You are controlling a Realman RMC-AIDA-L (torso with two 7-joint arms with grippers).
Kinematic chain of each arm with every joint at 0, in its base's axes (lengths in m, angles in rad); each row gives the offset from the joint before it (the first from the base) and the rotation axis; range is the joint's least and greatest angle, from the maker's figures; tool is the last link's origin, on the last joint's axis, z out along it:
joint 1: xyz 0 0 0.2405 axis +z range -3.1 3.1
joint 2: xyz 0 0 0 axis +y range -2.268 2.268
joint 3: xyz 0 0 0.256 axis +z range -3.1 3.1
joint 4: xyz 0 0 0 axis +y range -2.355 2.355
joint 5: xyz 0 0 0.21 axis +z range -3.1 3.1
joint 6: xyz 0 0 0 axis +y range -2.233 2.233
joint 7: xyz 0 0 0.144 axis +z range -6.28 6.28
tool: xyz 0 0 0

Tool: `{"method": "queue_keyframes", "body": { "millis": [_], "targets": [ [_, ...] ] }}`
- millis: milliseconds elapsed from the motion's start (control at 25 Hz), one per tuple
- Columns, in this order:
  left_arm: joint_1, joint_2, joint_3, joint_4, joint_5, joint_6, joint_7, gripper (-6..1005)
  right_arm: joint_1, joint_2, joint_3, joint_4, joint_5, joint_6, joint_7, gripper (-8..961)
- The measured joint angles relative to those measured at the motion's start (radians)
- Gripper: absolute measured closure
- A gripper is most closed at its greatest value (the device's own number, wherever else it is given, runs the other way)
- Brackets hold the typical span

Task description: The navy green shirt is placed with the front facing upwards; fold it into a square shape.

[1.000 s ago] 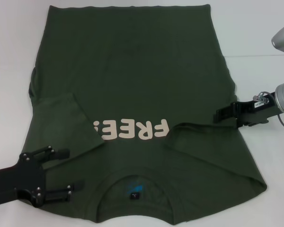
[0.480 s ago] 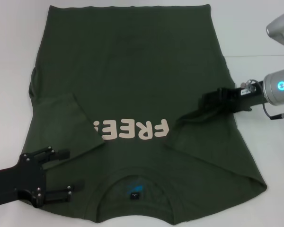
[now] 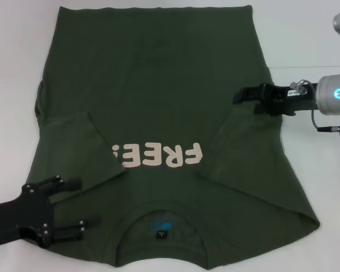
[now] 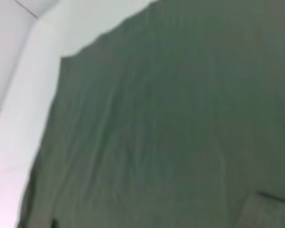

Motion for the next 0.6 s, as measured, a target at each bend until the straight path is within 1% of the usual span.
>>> {"method": "queue_keyframes", "body": {
  "millis": [120, 200, 240, 280, 320, 440, 480, 560, 600],
  "targets": [
    [-0.010, 0.001, -0.038, 0.000, -0.001, 0.009, -0.064, 108, -0.049, -0.010, 0.001, -0.010, 0.087, -0.040, -0.074, 200],
    [-0.022, 0.011, -0.059, 0.003, -0.002, 0.020, -0.159, 108, -0.091, -0.023, 0.010, -0.013, 0.149, -0.090, -0.135, 200],
    [-0.030, 0.021, -0.063, 0.005, -0.003, 0.030, -0.229, 108, -0.136, -0.037, 0.035, -0.014, 0.207, -0.164, -0.207, 200],
    [-0.038, 0.034, -0.068, 0.007, -0.003, 0.039, -0.294, 108, -0.162, -0.044, 0.054, -0.015, 0.235, -0.207, -0.243, 200],
    [-0.044, 0.044, -0.075, 0.007, -0.003, 0.050, -0.356, 108, -0.162, -0.044, 0.054, -0.015, 0.235, -0.207, -0.243, 200],
    [-0.067, 0.079, -0.113, 0.010, 0.015, 0.087, -0.555, 108, -0.237, -0.063, 0.125, -0.015, 0.291, -0.352, -0.356, 199],
    [-0.070, 0.087, -0.117, 0.013, 0.025, 0.094, -0.601, 109, -0.258, -0.068, 0.151, -0.015, 0.298, -0.395, -0.391, 199],
    [-0.079, 0.103, -0.121, 0.027, 0.071, 0.098, -0.713, 109, -0.304, -0.077, 0.201, -0.013, 0.305, -0.480, -0.465, 199],
    [-0.088, 0.110, -0.122, 0.037, 0.118, 0.092, -0.781, 109, -0.327, -0.082, 0.217, -0.012, 0.305, -0.516, -0.501, 199]
  ]
}}
